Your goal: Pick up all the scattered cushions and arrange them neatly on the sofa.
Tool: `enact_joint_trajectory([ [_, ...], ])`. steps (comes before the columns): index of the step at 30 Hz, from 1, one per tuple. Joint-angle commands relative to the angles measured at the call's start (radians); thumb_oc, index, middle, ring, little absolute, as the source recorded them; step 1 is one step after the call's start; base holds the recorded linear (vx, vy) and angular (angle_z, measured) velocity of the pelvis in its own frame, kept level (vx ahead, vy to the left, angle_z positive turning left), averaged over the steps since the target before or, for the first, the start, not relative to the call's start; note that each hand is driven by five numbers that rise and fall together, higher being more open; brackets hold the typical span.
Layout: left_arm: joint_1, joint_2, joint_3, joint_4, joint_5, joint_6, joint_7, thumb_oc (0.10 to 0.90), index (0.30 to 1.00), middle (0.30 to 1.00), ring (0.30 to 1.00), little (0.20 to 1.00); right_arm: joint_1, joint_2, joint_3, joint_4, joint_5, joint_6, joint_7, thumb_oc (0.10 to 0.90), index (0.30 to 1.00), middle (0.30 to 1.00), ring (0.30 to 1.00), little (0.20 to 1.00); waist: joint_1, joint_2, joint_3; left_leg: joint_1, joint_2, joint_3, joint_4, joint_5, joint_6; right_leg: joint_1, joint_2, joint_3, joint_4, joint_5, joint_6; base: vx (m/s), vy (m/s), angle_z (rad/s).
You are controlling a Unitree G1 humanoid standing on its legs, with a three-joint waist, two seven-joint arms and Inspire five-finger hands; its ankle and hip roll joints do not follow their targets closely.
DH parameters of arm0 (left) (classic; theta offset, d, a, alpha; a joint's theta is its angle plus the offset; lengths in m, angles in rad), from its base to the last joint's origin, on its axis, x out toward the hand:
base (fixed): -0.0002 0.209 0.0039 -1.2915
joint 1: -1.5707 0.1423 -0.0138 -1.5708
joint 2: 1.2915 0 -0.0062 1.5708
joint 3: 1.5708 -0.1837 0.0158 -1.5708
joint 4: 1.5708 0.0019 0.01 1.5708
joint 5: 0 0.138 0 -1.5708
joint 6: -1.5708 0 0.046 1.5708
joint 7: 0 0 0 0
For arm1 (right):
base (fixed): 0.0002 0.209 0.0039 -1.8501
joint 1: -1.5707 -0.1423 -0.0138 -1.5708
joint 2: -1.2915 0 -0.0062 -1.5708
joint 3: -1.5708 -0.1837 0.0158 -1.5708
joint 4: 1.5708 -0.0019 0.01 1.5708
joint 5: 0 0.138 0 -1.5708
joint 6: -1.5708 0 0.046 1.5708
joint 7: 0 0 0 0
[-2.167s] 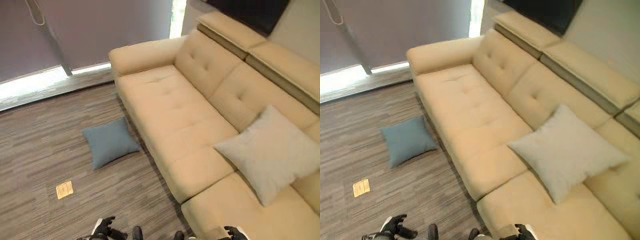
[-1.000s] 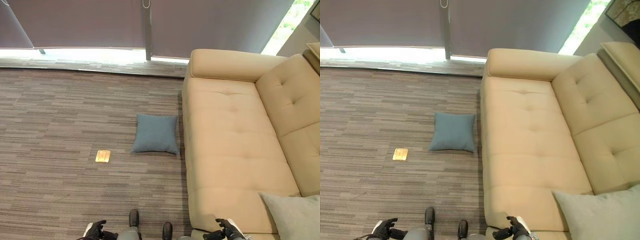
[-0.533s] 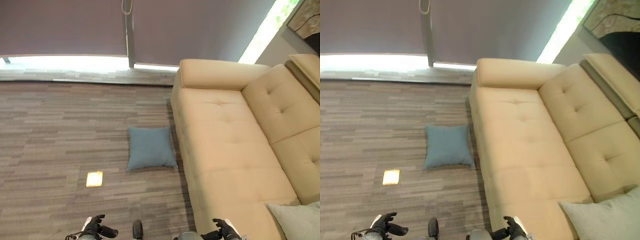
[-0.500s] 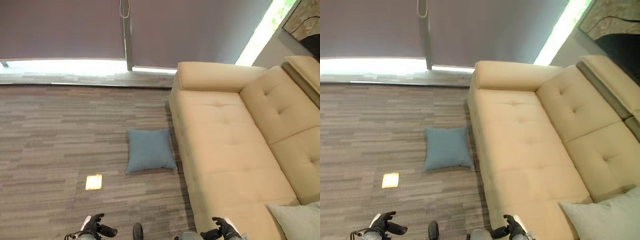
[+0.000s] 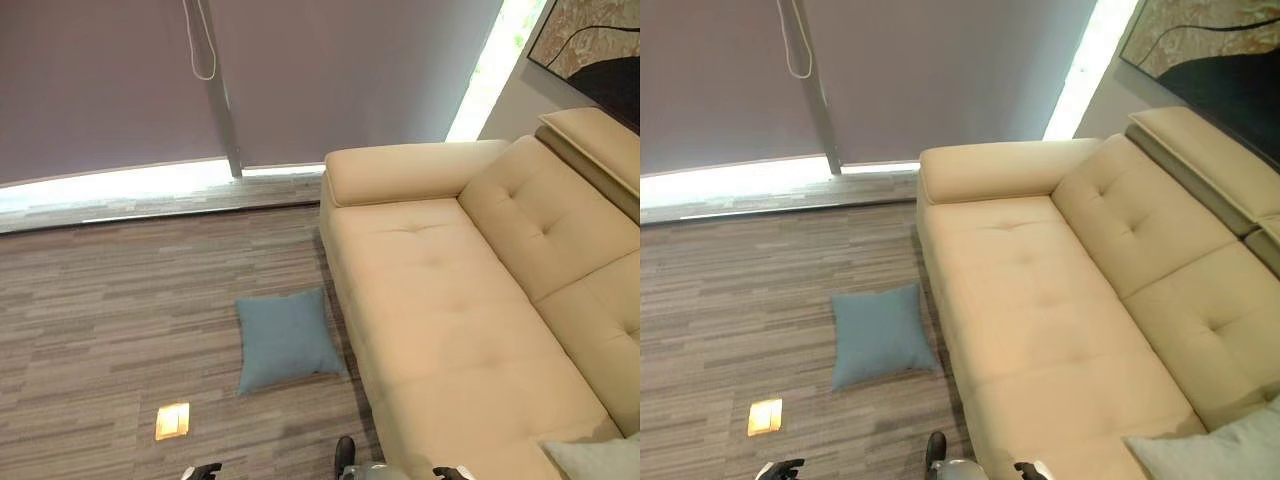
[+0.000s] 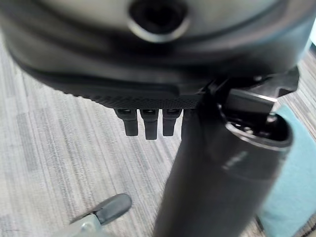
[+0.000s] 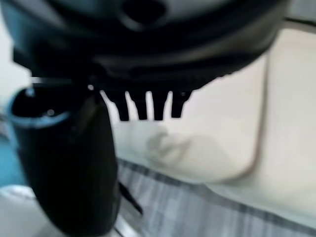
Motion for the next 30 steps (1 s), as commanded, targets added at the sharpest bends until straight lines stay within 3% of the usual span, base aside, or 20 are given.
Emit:
enact_joint_trajectory([
  [1,-0.014,0.049,-0.01,-0.065,0.006,-0.025,0.007,0.8,0.9,0.9,0.9,0.9,-0.049,-0.046,0.016,-0.001,-0.004,-0.011,-0.021,0.8,0.9,0.9,0.9,0.9,-0.004,-0.06,0.006,-0.084,-0.084,0.022,0.177,0.05,0.012,-0.011,-0.018,0.044,0.047,-0.069,0.073,0.16,-0.102,-0.08],
  [2,-0.023,0.047,-0.013,-0.079,-0.009,-0.024,0.012,0.8,0.9,0.9,0.9,0.9,-0.052,-0.053,0.013,-0.003,0.005,-0.008,-0.023,0.8,0.9,0.9,0.9,0.9,0.005,-0.081,0.016,-0.144,-0.071,0.036,0.286,0.07,0.011,0.015,-0.022,0.055,0.043,-0.088,0.056,0.16,-0.101,-0.18],
  [5,-0.029,0.048,-0.021,-0.082,-0.012,-0.023,0.015,0.8,0.9,0.9,0.9,0.9,-0.057,-0.058,0.014,0.0,0.015,-0.005,-0.023,0.8,0.9,0.9,0.9,0.9,0.017,-0.098,0.024,-0.215,-0.051,0.061,0.307,0.035,0.037,0.037,-0.029,0.068,0.043,-0.104,0.053,0.2,-0.035,-0.16],
  [6,-0.025,0.048,-0.024,-0.086,-0.009,-0.021,0.014,0.8,0.9,0.9,0.9,0.9,-0.056,-0.058,0.014,0.003,0.015,-0.004,-0.024,0.8,0.9,0.9,0.9,0.9,0.026,-0.103,0.022,-0.235,-0.047,0.068,0.234,-0.002,0.056,0.058,-0.033,0.08,0.032,-0.117,0.062,0.13,0.02,-0.11],
  [7,-0.025,0.048,-0.024,-0.086,-0.009,-0.021,0.014,0.8,0.9,0.9,0.9,0.9,-0.056,-0.058,0.014,0.003,0.015,-0.004,-0.024,0.8,0.9,0.9,0.9,0.9,0.026,-0.104,0.021,-0.236,-0.047,0.068,0.233,-0.001,0.056,0.058,-0.033,0.08,0.032,-0.117,0.062,0.3,0.078,0.01],
  [8,-0.018,0.048,-0.02,-0.078,-0.012,-0.02,0.015,0.8,0.9,0.9,0.9,0.9,-0.056,-0.06,0.014,0.01,0.011,-0.002,-0.024,0.8,0.9,0.9,0.9,0.9,0.038,-0.099,0.021,-0.264,-0.031,0.066,0.104,0.008,0.057,0.087,-0.034,0.09,0.022,-0.136,0.075,0.16,0.059,0.0],
  [9,-0.018,0.048,-0.02,-0.078,-0.012,-0.02,0.015,0.8,0.9,0.9,0.9,0.9,-0.057,-0.06,0.014,0.01,0.011,-0.002,-0.024,0.8,0.9,0.9,0.9,0.9,0.036,-0.101,0.019,-0.265,-0.034,0.066,0.099,0.013,0.058,0.084,-0.036,0.089,0.021,-0.135,0.075,0.23,0.097,0.05],
  [12,-0.014,0.043,-0.003,-0.069,-0.051,-0.023,0.022,0.8,0.9,0.9,0.9,0.9,-0.052,-0.06,0.008,0.017,0.007,-0.002,-0.031,0.8,0.9,0.9,0.9,0.9,0.053,-0.071,0.023,-0.31,0.01,0.029,-0.123,0.174,0.022,0.129,-0.02,0.105,0.026,-0.173,0.08,0.22,0.127,-0.05],
  [14,-0.015,0.039,-0.004,-0.068,-0.059,-0.023,0.023,0.8,0.9,0.9,0.9,0.9,-0.051,-0.06,0.006,0.017,0.007,-0.003,-0.033,0.8,0.9,0.9,0.9,0.9,0.055,-0.067,0.027,-0.322,0.016,0.026,-0.149,0.192,0.016,0.143,-0.021,0.111,0.03,-0.184,0.083,0.24,0.184,0.01],
  [20,-0.009,0.038,0.003,-0.042,-0.03,-0.021,0.021,0.8,0.9,0.9,0.9,0.9,-0.034,-0.041,-0.005,0.028,-0.011,-0.002,-0.026,0.8,0.9,0.9,0.9,0.9,0.052,-0.056,-0.011,-0.249,-0.02,0.014,-0.176,0.168,0.042,0.179,-0.065,0.145,0.088,-0.2,0.12,0.26,0.232,-0.22],
  [24,-0.024,0.062,0.005,-0.054,-0.029,-0.019,0.023,0.8,0.9,0.9,0.9,0.9,-0.056,-0.027,0.007,0.006,-0.008,-0.006,-0.019,0.8,0.9,0.9,0.9,0.9,0.047,-0.053,-0.002,-0.169,-0.066,0.039,-0.212,0.134,0.1,0.072,-0.118,0.176,0.323,-0.079,0.159,0.15,0.259,-0.04],
  [27,-0.029,0.079,0.015,-0.057,-0.039,-0.022,0.027,0.8,0.9,0.9,0.9,0.9,-0.068,-0.016,0.014,-0.02,0.001,-0.014,-0.019,0.8,0.9,0.9,0.9,0.9,0.051,-0.038,0.018,-0.134,-0.059,0.058,-0.23,0.119,0.114,0.003,-0.151,0.137,0.425,-0.059,0.153,0.08,0.18,-0.09],
  [28,-0.025,0.08,0.018,-0.056,-0.045,-0.023,0.029,0.8,0.9,0.9,0.9,0.9,-0.068,-0.014,0.015,-0.028,0.006,-0.018,-0.019,0.8,0.9,0.9,0.9,0.9,0.049,-0.036,0.018,-0.122,-0.06,0.06,-0.236,0.114,0.113,-0.007,-0.158,0.12,0.409,-0.07,0.148,0.13,0.097,-0.2],
  [30,-0.019,0.079,0.022,-0.052,-0.048,-0.025,0.027,0.8,0.9,0.9,0.9,0.9,-0.066,-0.014,0.016,-0.031,0.01,-0.021,-0.016,0.8,0.9,0.9,0.9,0.9,0.041,-0.036,0.012,-0.107,-0.068,0.052,-0.246,0.107,0.11,-0.025,-0.126,0.124,0.344,-0.099,0.139,0.13,0.048,-0.15],
])
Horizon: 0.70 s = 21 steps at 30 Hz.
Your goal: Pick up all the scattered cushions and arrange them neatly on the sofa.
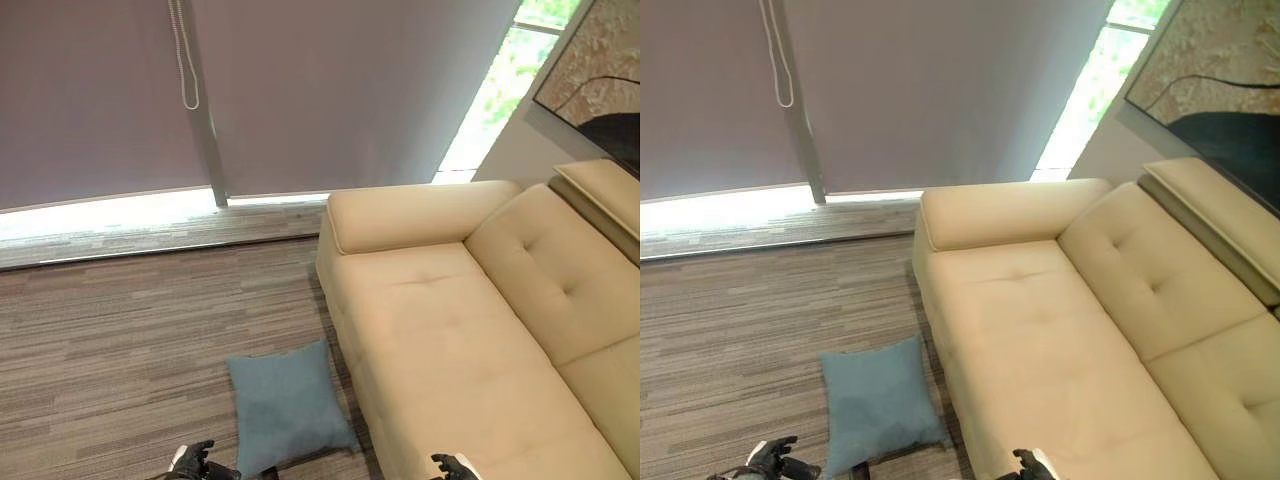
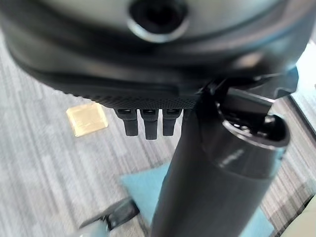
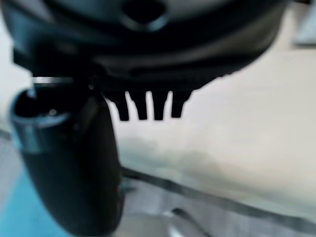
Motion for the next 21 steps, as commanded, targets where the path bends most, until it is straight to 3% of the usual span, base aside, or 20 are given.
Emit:
enact_joint_trajectory([
  [1,0.021,0.018,0.025,-0.023,-0.006,-0.025,0.012,0.8,0.9,0.9,0.9,0.9,-0.004,-0.022,0.026,-0.014,0.007,-0.005,-0.009,0.8,0.9,0.9,0.9,0.9,-0.006,-0.005,0.002,-0.031,0.017,-0.035,0.06,-0.122,-0.075,-0.02,0.053,0.006,-0.129,0.147,-0.026,0.15,0.014,-0.03],
  [3,0.021,0.02,0.025,-0.004,0.005,-0.025,0.009,0.8,0.9,0.9,0.9,0.9,-0.006,-0.027,0.026,-0.006,0.002,-0.001,-0.005,0.8,0.9,0.9,0.9,0.9,-0.018,-0.022,-0.001,-0.021,-0.007,-0.046,0.067,-0.144,-0.077,-0.009,0.087,0.02,-0.331,0.143,-0.02,0.16,-0.013,-0.02],
  [5,0.028,0.019,0.031,-0.003,0.011,-0.027,0.014,0.8,0.9,0.9,0.9,0.9,-0.007,-0.027,0.033,-0.013,0.002,-0.003,-0.007,0.8,0.9,0.9,0.9,0.9,-0.01,-0.033,0.0,-0.022,-0.016,-0.042,0.072,-0.149,-0.078,0.014,0.089,0.028,-0.368,0.159,-0.009,0.08,-0.017,0.12],
  [7,0.03,0.019,0.035,-0.003,0.011,-0.026,0.014,0.8,0.9,0.9,0.9,0.9,-0.011,-0.03,0.041,-0.024,-0.003,-0.006,-0.012,0.8,0.9,0.9,0.9,0.9,-0.007,-0.035,0.001,-0.026,-0.018,-0.048,0.068,-0.147,-0.078,0.014,0.109,0.048,-0.384,0.17,-0.008,0.04,-0.025,0.2],
  [17,0.061,0.011,0.043,-0.001,0.038,-0.02,0.024,0.8,0.9,0.9,0.9,0.9,-0.022,-0.058,0.061,-0.241,0.012,-0.045,-0.012,0.8,0.9,0.9,0.9,0.9,-0.007,-0.03,-0.014,-0.02,-0.019,-0.036,0.043,-0.152,-0.083,0.046,0.112,0.051,-0.448,0.17,-0.011,0.05,0.002,-0.03],
  [21,0.045,0.01,0.038,-0.027,0.035,-0.027,0.04,0.8,0.9,0.9,0.9,0.9,-0.059,-0.074,0.101,-0.418,0.013,-0.071,-0.001,0.8,0.9,0.9,0.9,0.9,-0.005,-0.028,0.019,-0.055,-0.02,-0.033,0.061,-0.158,-0.08,0.012,0.106,0.06,-0.43,0.166,-0.009,-0.04,0.009,0.0],
])
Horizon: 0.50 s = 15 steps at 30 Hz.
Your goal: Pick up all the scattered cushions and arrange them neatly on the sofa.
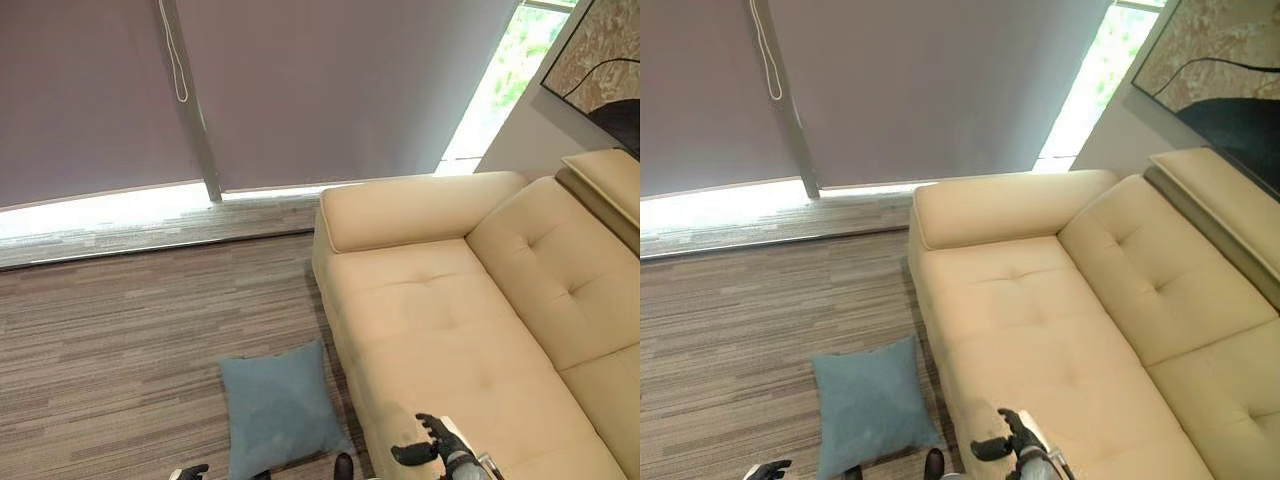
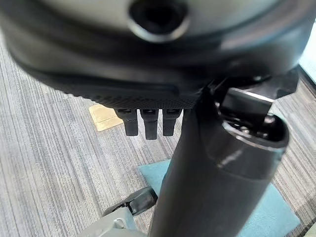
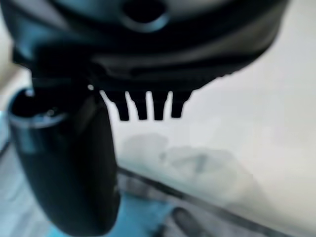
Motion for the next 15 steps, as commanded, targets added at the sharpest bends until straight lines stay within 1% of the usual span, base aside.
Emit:
enact_joint_trajectory([
  [1,-0.033,0.03,0.023,-0.023,0.008,-0.03,0.04,0.8,0.9,0.9,0.9,0.9,-0.105,-0.025,0.034,-0.103,0.012,-0.066,-0.008,0.8,0.9,0.9,0.9,0.9,-0.011,-0.029,0.024,-0.086,-0.079,-0.01,0.077,-0.122,0.028,-0.049,-0.049,0.052,0.087,-0.079,0.087,-0.15,0.023,0.0],
  [2,-0.041,0.029,0.018,-0.031,-0.001,-0.034,0.047,0.8,0.9,0.9,0.9,0.9,-0.127,-0.026,0.047,-0.133,0.012,-0.07,-0.009,0.8,0.9,0.9,0.9,0.9,-0.009,-0.027,0.043,-0.11,-0.08,-0.009,0.096,-0.123,0.029,-0.07,-0.052,0.054,0.1,-0.078,0.086,-0.1,0.015,0.01],
  [3,-0.042,0.029,0.018,-0.03,-0.001,-0.034,0.047,0.8,0.9,0.9,0.9,0.9,-0.128,-0.027,0.047,-0.133,0.012,-0.069,-0.009,0.8,0.9,0.9,0.9,0.9,-0.009,-0.027,0.042,-0.113,-0.079,-0.008,0.099,-0.125,0.03,-0.073,-0.052,0.054,0.102,-0.079,0.086,-0.22,0.019,0.02],
  [4,-0.063,0.031,0.01,-0.044,-0.022,-0.039,0.061,0.8,0.9,0.9,0.9,0.9,-0.174,-0.025,0.071,-0.168,0.018,-0.075,-0.017,0.8,0.9,0.9,0.9,0.9,-0.002,-0.027,0.081,-0.176,-0.079,-0.009,0.145,-0.128,0.032,-0.128,-0.058,0.057,0.134,-0.075,0.081,-0.22,0.014,0.05],
  [5,-0.076,0.032,0.0,-0.053,-0.033,-0.043,0.067,0.8,0.9,0.9,0.9,0.9,-0.204,-0.018,0.086,-0.178,0.026,-0.078,-0.022,0.8,0.9,0.9,0.9,0.9,0.003,-0.025,0.102,-0.205,-0.08,-0.013,0.164,-0.127,0.033,-0.153,-0.06,0.06,0.148,-0.071,0.079,-0.22,0.014,0.05],
  [6,-0.077,0.032,0.001,-0.053,-0.033,-0.043,0.067,0.8,0.9,0.9,0.9,0.9,-0.206,-0.018,0.086,-0.177,0.026,-0.079,-0.022,0.8,0.9,0.9,0.9,0.9,0.003,-0.025,0.101,-0.21,-0.08,-0.012,0.168,-0.129,0.033,-0.157,-0.06,0.06,0.15,-0.072,0.079,-0.26,0.003,0.07],
  [7,-0.115,0.039,-0.019,-0.069,-0.066,-0.054,0.085,0.8,0.9,0.9,0.9,0.9,-0.289,0.002,0.116,-0.178,0.048,-0.084,-0.039,0.8,0.9,0.9,0.9,0.9,0.017,-0.022,0.144,-0.294,-0.077,-0.014,0.22,-0.127,0.033,-0.232,-0.068,0.066,0.194,-0.067,0.072,-0.24,-0.004,0.04],
  [11,-0.189,0.049,-0.063,-0.113,-0.152,-0.078,0.1,0.8,0.9,0.9,0.9,0.9,-0.483,0.057,0.175,-0.155,0.102,-0.087,-0.079,0.8,0.9,0.9,0.9,0.9,0.047,-0.003,0.206,-0.433,-0.08,-0.02,0.299,-0.122,0.035,-0.367,-0.079,0.076,0.288,-0.077,0.052,-0.18,-0.017,0.09],
  [12,-0.189,0.049,-0.063,-0.113,-0.152,-0.078,0.1,0.8,0.9,0.9,0.9,0.9,-0.484,0.057,0.175,-0.154,0.102,-0.087,-0.079,0.8,0.9,0.9,0.9,0.9,0.047,-0.003,0.205,-0.435,-0.08,-0.02,0.3,-0.122,0.035,-0.368,-0.079,0.076,0.289,-0.077,0.052,-0.08,-0.018,0.14],
  [13,-0.206,0.055,-0.071,-0.129,-0.175,-0.085,0.107,0.8,0.9,0.9,0.9,0.9,-0.522,0.068,0.184,-0.143,0.111,-0.084,-0.092,0.8,0.9,0.9,0.9,0.9,0.054,0.003,0.218,-0.463,-0.082,-0.019,0.312,-0.12,0.035,-0.399,-0.08,0.074,0.307,-0.079,0.049,-0.14,-0.026,0.11],
  [14,-0.252,0.068,-0.097,-0.158,-0.215,-0.103,0.119,0.8,0.9,0.9,0.9,0.9,-0.603,0.091,0.203,-0.109,0.134,-0.081,-0.112,0.8,0.9,0.9,0.9,0.9,0.066,0.019,0.248,-0.538,-0.081,-0.017,0.353,-0.118,0.035,-0.472,-0.086,0.075,0.355,-0.085,0.041,-0.18,-0.034,0.09],
  [15,-0.273,0.072,-0.113,-0.179,-0.232,-0.109,0.118,0.8,0.9,0.9,0.9,0.9,-0.64,0.091,0.207,-0.09,0.147,-0.077,-0.122,0.8,0.9,0.9,0.9,0.9,0.071,0.026,0.257,-0.57,-0.079,-0.018,0.37,-0.118,0.035,-0.502,-0.089,0.076,0.369,-0.088,0.038,-0.17,-0.048,0.11],
])
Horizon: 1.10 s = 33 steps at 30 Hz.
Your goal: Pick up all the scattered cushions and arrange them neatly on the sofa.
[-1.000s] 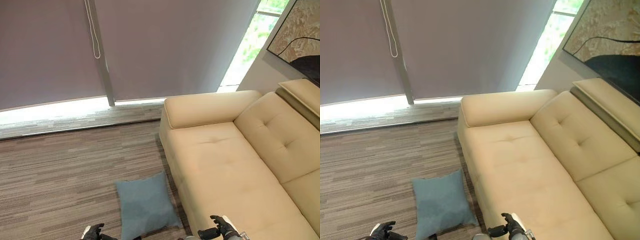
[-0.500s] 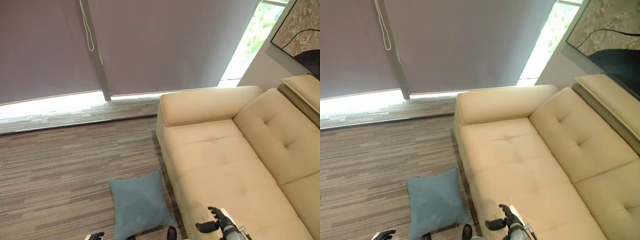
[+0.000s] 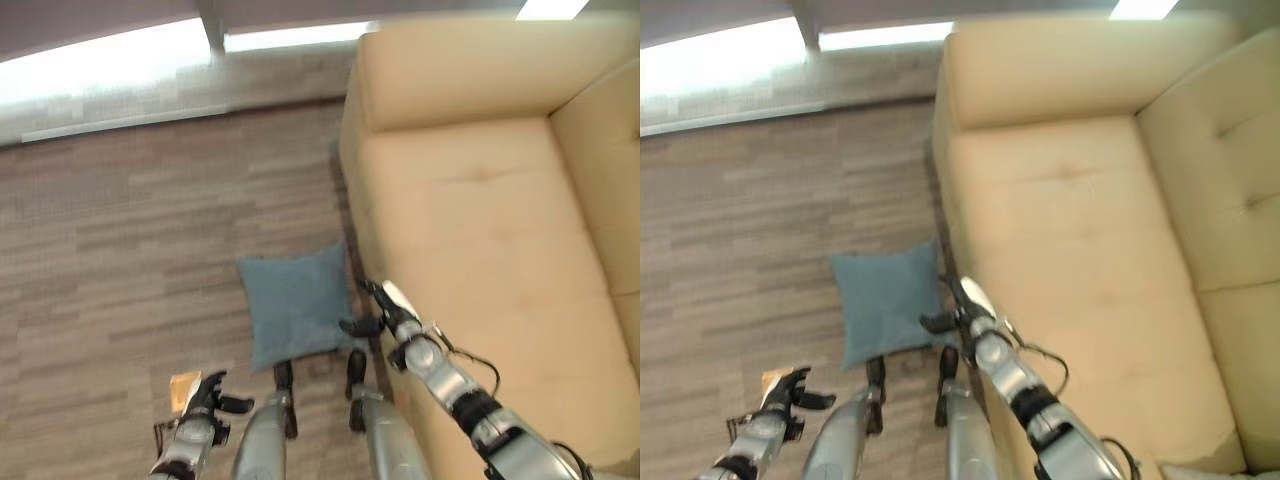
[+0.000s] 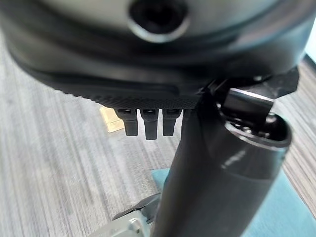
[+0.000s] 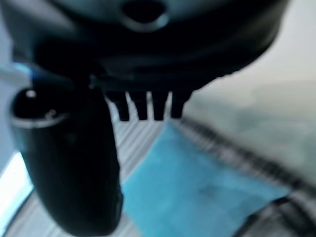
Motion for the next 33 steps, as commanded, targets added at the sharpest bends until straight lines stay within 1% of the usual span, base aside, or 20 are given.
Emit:
enact_joint_trajectory([
  [1,-0.015,0.067,-0.066,-0.078,-0.096,-0.069,0.053,0.8,0.9,0.9,0.9,0.9,-0.089,0.038,0.031,0.0,0.069,-0.054,-0.085,0.8,0.9,0.9,0.9,0.9,0.01,-0.002,-0.036,-0.122,-0.051,-0.004,0.069,-0.084,0.014,-0.095,-0.02,0.069,0.127,-0.094,0.029,-0.13,-0.059,0.22],
  [2,-0.041,0.079,-0.073,-0.105,-0.117,-0.079,0.063,0.8,0.9,0.9,0.9,0.9,-0.136,0.029,0.028,0.023,0.079,-0.048,-0.099,0.8,0.9,0.9,0.9,0.9,0.015,0.008,-0.018,-0.165,-0.049,-0.004,0.098,-0.087,0.014,-0.145,-0.021,0.068,0.16,-0.098,0.025,-0.08,-0.051,0.31],
  [3,-0.042,0.079,-0.073,-0.104,-0.118,-0.079,0.063,0.8,0.9,0.9,0.9,0.9,-0.136,0.029,0.028,0.023,0.079,-0.049,-0.099,0.8,0.9,0.9,0.9,0.9,0.015,0.008,-0.02,-0.168,-0.049,-0.004,0.1,-0.088,0.014,-0.148,-0.021,0.068,0.162,-0.099,0.025,-0.04,-0.064,0.41],
  [4,-0.079,0.086,-0.095,-0.137,-0.143,-0.09,0.063,0.8,0.9,0.9,0.9,0.9,-0.201,0.033,0.031,0.068,0.09,-0.043,-0.116,0.8,0.9,0.9,0.9,0.9,0.018,0.018,-0.004,-0.224,-0.049,-0.012,0.156,-0.125,0.008,-0.202,-0.025,0.074,0.217,-0.137,0.024,-0.01,-0.065,0.35],
  [5,-0.107,0.095,-0.102,-0.149,-0.156,-0.094,0.068,0.8,0.9,0.9,0.9,0.9,-0.237,0.025,0.028,0.089,0.092,-0.039,-0.127,0.8,0.9,0.9,0.9,0.9,0.021,0.023,0.006,-0.268,-0.045,-0.01,0.188,-0.129,0.009,-0.248,-0.024,0.071,0.25,-0.143,0.02,-0.01,-0.065,0.33],
  [6,-0.109,0.096,-0.102,-0.148,-0.156,-0.094,0.068,0.8,0.9,0.9,0.9,0.9,-0.239,0.025,0.027,0.091,0.092,-0.039,-0.127,0.8,0.9,0.9,0.9,0.9,0.022,0.023,0.005,-0.273,-0.044,-0.01,0.191,-0.13,0.009,-0.252,-0.024,0.072,0.252,-0.144,0.02,-0.07,-0.087,0.23],
  [8,-0.17,0.116,-0.129,-0.182,-0.179,-0.104,0.075,0.8,0.9,0.9,0.9,0.9,-0.318,0.011,0.034,0.141,0.108,-0.027,-0.138,0.8,0.9,0.9,0.9,0.9,0.021,0.029,0.019,-0.389,-0.041,-0.017,0.279,-0.147,0.011,-0.363,-0.027,0.076,0.323,-0.161,0.012,-0.05,-0.09,0.17],
  [9,-0.192,0.124,-0.14,-0.196,-0.18,-0.11,0.078,0.8,0.9,0.9,0.9,0.9,-0.342,0.006,0.034,0.166,0.114,-0.023,-0.142,0.8,0.9,0.9,0.9,0.9,0.022,0.032,0.023,-0.426,-0.039,-0.018,0.304,-0.156,0.012,-0.405,-0.028,0.079,0.351,-0.168,0.01,-0.02,-0.038,0.08],
  [10,-0.193,0.124,-0.14,-0.196,-0.18,-0.11,0.078,0.8,0.9,0.9,0.9,0.9,-0.343,0.006,0.033,0.167,0.114,-0.024,-0.141,0.8,0.9,0.9,0.9,0.9,0.022,0.032,0.021,-0.431,-0.039,-0.018,0.307,-0.157,0.012,-0.409,-0.028,0.08,0.354,-0.169,0.01,-0.03,-0.067,0.09],
  [11,-0.223,0.145,-0.154,-0.229,-0.185,-0.116,0.085,0.8,0.9,0.9,0.9,0.9,-0.395,-0.024,0.036,0.204,0.122,-0.013,-0.146,0.8,0.9,0.9,0.9,0.9,0.025,0.033,0.038,-0.511,-0.038,-0.02,0.366,-0.167,0.015,-0.488,-0.029,0.082,0.405,-0.175,0.008,-0.02,-0.054,0.07],
  [12,-0.223,0.145,-0.154,-0.229,-0.185,-0.116,0.085,0.8,0.9,0.9,0.9,0.9,-0.395,-0.024,0.036,0.204,0.122,-0.013,-0.146,0.8,0.9,0.9,0.9,0.9,0.025,0.033,0.038,-0.511,-0.038,-0.02,0.366,-0.167,0.015,-0.488,-0.029,0.082,0.405,-0.175,0.008,-0.01,-0.07,0.07],
  [14,-0.267,0.171,-0.17,-0.257,-0.197,-0.125,0.091,0.8,0.9,0.9,0.9,0.9,-0.464,-0.068,0.033,0.257,0.136,-0.006,-0.149,0.8,0.9,0.9,0.9,0.9,0.026,0.034,0.053,-0.615,-0.034,-0.024,0.421,-0.181,0.018,-0.589,-0.032,0.091,0.456,-0.185,0.007,0.01,-0.086,0.04],
  [16,-0.274,0.181,-0.171,-0.27,-0.204,-0.127,0.093,0.8,0.9,0.9,0.9,0.9,-0.483,-0.087,0.032,0.265,0.142,-0.005,-0.151,0.8,0.9,0.9,0.9,0.9,0.025,0.033,0.057,-0.647,-0.032,-0.023,0.438,-0.183,0.018,-0.619,-0.034,0.097,0.468,-0.187,0.008,0.02,-0.078,0.03],
  [17,-0.293,0.193,-0.179,-0.288,-0.21,-0.135,0.101,0.8,0.9,0.9,0.9,0.9,-0.516,-0.11,0.031,0.288,0.156,-0.004,-0.161,0.8,0.9,0.9,0.9,0.9,0.025,0.036,0.077,-0.695,-0.032,-0.023,0.459,-0.184,0.021,-0.67,-0.033,0.106,0.491,-0.19,0.007,0.02,-0.09,0.02],
  [20,-0.311,0.207,-0.189,-0.325,-0.207,-0.138,0.113,0.8,0.9,0.9,0.9,0.9,-0.554,-0.148,0.03,0.31,0.175,-0.002,-0.174,0.8,0.9,0.9,0.9,0.9,0.024,0.037,0.099,-0.756,-0.032,-0.023,0.486,-0.187,0.027,-0.733,-0.034,0.114,0.521,-0.193,0.007,0.0,-0.052,-0.01],
  [21,-0.312,0.207,-0.189,-0.325,-0.207,-0.138,0.113,0.8,0.9,0.9,0.9,0.9,-0.555,-0.148,0.031,0.31,0.175,-0.002,-0.174,0.8,0.9,0.9,0.9,0.9,0.024,0.037,0.099,-0.758,-0.032,-0.023,0.488,-0.187,0.027,-0.736,-0.034,0.114,0.523,-0.193,0.007,0.02,-0.05,-0.05],
  [23,-0.326,0.227,-0.201,-0.357,-0.203,-0.146,0.124,0.8,0.9,0.9,0.9,0.9,-0.589,-0.18,0.027,0.322,0.202,-0.007,-0.187,0.8,0.9,0.9,0.9,0.9,0.022,0.047,0.1,-0.83,-0.036,-0.025,0.502,-0.184,0.028,-0.807,-0.032,0.118,0.542,-0.193,0.009,0.03,-0.056,-0.02],
  [25,-0.331,0.233,-0.205,-0.371,-0.204,-0.148,0.124,0.8,0.9,0.9,0.9,0.9,-0.599,-0.188,0.023,0.316,0.214,-0.012,-0.191,0.8,0.9,0.9,0.9,0.9,0.019,0.048,0.1,-0.853,-0.037,-0.029,0.513,-0.183,0.028,-0.829,-0.033,0.12,0.553,-0.194,0.008,0.03,-0.043,0.03],
  [26,-0.338,0.248,-0.203,-0.399,-0.205,-0.153,0.132,0.8,0.9,0.9,0.9,0.9,-0.611,-0.203,0.023,0.317,0.227,-0.014,-0.2,0.8,0.9,0.9,0.9,0.9,0.017,0.056,0.1,-0.89,-0.043,-0.031,0.52,-0.18,0.028,-0.872,-0.029,0.124,0.57,-0.196,0.007,0.04,-0.049,0.03],
  [33,-0.352,0.279,-0.185,-0.458,-0.236,-0.171,0.149,0.8,0.9,0.9,0.9,0.9,-0.647,-0.254,0.012,0.334,0.28,-0.018,-0.212,0.8,0.9,0.9,0.9,0.9,0.015,0.067,0.1,-0.981,-0.057,-0.034,0.557,-0.181,0.025,-0.978,-0.027,0.129,0.634,-0.222,0.002,0.04,-0.041,0.06],
])
